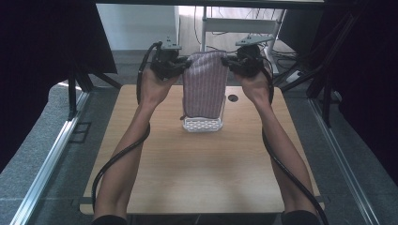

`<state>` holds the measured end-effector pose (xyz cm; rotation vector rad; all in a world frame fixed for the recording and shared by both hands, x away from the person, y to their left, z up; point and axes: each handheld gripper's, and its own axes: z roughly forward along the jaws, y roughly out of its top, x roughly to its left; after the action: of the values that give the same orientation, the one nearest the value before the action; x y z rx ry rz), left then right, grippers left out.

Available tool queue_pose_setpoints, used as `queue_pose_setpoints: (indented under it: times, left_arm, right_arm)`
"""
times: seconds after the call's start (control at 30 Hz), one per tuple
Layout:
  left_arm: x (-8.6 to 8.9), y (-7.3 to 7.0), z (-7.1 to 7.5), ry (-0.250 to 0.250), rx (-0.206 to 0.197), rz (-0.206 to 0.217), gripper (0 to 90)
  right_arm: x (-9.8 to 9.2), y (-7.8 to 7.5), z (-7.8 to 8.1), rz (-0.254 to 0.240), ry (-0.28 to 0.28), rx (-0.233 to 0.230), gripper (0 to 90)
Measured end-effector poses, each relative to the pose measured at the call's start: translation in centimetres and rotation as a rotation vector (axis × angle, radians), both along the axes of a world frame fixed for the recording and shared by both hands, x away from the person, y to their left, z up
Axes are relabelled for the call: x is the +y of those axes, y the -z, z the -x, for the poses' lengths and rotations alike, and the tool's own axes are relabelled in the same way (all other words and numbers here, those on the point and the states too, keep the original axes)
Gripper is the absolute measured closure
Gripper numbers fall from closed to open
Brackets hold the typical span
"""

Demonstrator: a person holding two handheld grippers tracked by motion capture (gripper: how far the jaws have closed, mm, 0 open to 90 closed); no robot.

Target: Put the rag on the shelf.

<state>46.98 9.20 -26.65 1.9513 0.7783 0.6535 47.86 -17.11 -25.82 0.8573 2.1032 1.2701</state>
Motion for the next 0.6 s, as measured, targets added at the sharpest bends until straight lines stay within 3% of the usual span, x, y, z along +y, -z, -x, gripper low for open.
queue_pose_setpoints:
  times: [0.3,0.6]
  left_arm:
    - [-0.6,-0.2,-2.7,-0.054,0.032,-0.019,79.6]
    - [-1.1,1.3,-5.3,-0.136,0.056,-0.047,79.4]
  right_arm:
    - [0.5,-0.3,-2.6,0.038,0.026,0.004,82.6]
    - [1.1,0.7,-5.1,0.041,0.05,0.034,82.3]
